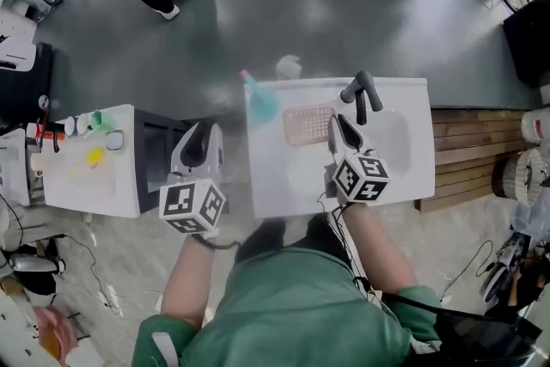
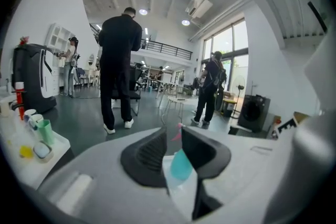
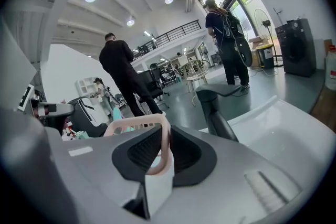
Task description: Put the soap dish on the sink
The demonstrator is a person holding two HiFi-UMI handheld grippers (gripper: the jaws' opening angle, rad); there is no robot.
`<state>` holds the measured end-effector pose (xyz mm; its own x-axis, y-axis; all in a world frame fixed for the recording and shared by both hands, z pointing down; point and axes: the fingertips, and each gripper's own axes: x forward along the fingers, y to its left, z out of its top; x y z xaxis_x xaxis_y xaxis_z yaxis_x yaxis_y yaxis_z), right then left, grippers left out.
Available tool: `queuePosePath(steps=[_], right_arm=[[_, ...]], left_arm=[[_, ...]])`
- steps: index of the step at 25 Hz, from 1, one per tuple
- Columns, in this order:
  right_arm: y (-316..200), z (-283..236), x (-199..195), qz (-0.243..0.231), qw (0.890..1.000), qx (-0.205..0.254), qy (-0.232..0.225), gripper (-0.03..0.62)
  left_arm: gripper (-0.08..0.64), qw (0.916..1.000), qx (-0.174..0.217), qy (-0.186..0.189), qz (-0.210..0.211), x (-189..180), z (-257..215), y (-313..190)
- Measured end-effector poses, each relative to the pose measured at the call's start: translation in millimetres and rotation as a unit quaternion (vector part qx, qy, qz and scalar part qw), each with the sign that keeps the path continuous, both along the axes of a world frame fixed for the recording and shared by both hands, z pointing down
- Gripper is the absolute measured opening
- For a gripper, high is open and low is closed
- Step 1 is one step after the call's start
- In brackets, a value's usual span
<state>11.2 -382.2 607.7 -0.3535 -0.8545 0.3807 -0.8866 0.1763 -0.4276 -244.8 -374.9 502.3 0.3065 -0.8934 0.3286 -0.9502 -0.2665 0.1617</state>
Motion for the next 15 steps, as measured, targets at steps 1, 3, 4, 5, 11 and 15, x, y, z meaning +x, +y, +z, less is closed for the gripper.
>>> queuePosePath(steps=[1, 3, 4, 5, 11, 15], right_arm=[[-4.7, 8.0, -1.1, 0.001, 1.0, -0.006, 0.004, 0.051], [-16.0, 23.0, -2.8, 0.004, 1.0, -0.015, 0.014, 0.051], [-20.8, 30.1, -3.3, 0.006, 1.0, -0.019, 0.019, 0.051], [-24.8, 37.2, -3.6, 0.008, 0.999, -0.024, 0.023, 0.051], [-43.6, 83.4, -0.2, 0.029, 0.997, -0.068, 0.036, 0.051], [-55.9, 102.5, 2.5, 0.037, 0.994, -0.086, 0.05, 0.051]], left_arm=[[0.087, 1.0, -0.006, -0.002, 0.0, -2.0, 5.6, -4.1], [0.087, 0.9999, -0.014, -0.003, -0.002, -6.1, 16.2, -13.2], [0.087, 0.9998, -0.018, -0.004, -0.003, -7.7, 20.9, -16.7], [0.087, 0.9997, -0.022, -0.004, -0.004, -8.9, 25.3, -19.2], [0.087, 0.9991, -0.041, -0.007, -0.007, -12.6, 47.0, -30.7], [0.087, 0.9987, -0.049, -0.009, -0.012, -18.5, 56.7, -35.5]])
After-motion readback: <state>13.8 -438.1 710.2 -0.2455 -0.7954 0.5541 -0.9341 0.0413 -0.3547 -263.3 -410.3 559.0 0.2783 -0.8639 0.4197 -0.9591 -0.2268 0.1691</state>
